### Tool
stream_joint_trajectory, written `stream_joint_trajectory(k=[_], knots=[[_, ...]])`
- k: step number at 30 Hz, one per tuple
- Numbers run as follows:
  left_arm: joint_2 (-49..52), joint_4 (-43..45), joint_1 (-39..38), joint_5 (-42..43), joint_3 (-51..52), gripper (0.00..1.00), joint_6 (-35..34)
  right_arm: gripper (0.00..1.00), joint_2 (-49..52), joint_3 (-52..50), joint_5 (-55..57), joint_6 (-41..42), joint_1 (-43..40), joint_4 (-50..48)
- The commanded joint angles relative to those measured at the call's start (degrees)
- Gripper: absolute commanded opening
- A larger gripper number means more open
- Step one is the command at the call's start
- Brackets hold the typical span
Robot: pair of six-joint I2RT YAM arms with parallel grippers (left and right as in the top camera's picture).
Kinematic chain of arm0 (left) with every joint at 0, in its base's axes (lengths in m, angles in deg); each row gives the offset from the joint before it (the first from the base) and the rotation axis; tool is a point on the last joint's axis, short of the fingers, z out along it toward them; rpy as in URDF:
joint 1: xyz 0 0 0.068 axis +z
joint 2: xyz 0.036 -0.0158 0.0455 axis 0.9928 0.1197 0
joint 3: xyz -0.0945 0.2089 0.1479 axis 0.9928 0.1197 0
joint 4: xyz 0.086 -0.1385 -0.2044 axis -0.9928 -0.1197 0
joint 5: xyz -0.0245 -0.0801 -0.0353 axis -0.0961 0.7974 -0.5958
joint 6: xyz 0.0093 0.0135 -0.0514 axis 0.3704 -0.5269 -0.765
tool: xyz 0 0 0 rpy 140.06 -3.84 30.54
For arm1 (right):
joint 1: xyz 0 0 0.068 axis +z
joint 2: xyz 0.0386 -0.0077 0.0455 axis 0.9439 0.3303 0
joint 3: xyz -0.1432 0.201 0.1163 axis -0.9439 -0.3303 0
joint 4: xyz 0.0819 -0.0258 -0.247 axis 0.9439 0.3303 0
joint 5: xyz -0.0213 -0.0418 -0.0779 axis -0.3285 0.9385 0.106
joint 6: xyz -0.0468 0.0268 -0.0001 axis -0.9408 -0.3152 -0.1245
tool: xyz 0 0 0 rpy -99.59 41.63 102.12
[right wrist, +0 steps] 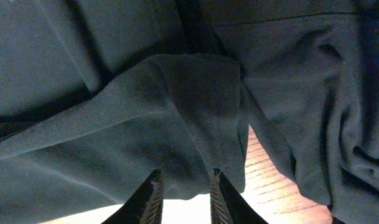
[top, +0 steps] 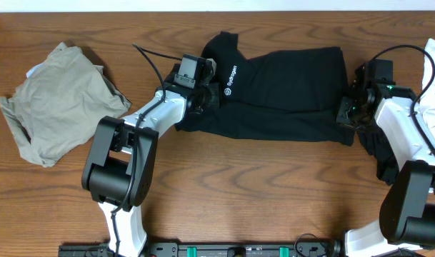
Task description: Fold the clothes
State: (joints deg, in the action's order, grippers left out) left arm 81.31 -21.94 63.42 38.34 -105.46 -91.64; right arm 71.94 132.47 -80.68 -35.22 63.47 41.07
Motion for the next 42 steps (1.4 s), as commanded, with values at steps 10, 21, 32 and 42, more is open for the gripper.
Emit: stream_joint_trajectory(k=[10,21,32,42], knots=[[0.2,-1.5,-4.5,-9.6,-0.8,0.42,-1.4,0.24,0.1,0.0,0.0,-0.4,0.2,-0.1],[0.2,-1.4,-4.5,-9.8,-0.8,0.19,-1.4,0.24,0.1,0.0,0.0,-0.4,0.2,-0.1],[-4.1,3.6,-4.5,-10.8,-1.9,0.06,-1.2,0.24,0.1,0.0,0.0,-0.4,0.2,-0.1],[-4.8,7.0,-4.5,-10.8,-1.9,0.37,-1.2,0.24,0.1,0.0,0.0,-0.3,0.2,-0.2]])
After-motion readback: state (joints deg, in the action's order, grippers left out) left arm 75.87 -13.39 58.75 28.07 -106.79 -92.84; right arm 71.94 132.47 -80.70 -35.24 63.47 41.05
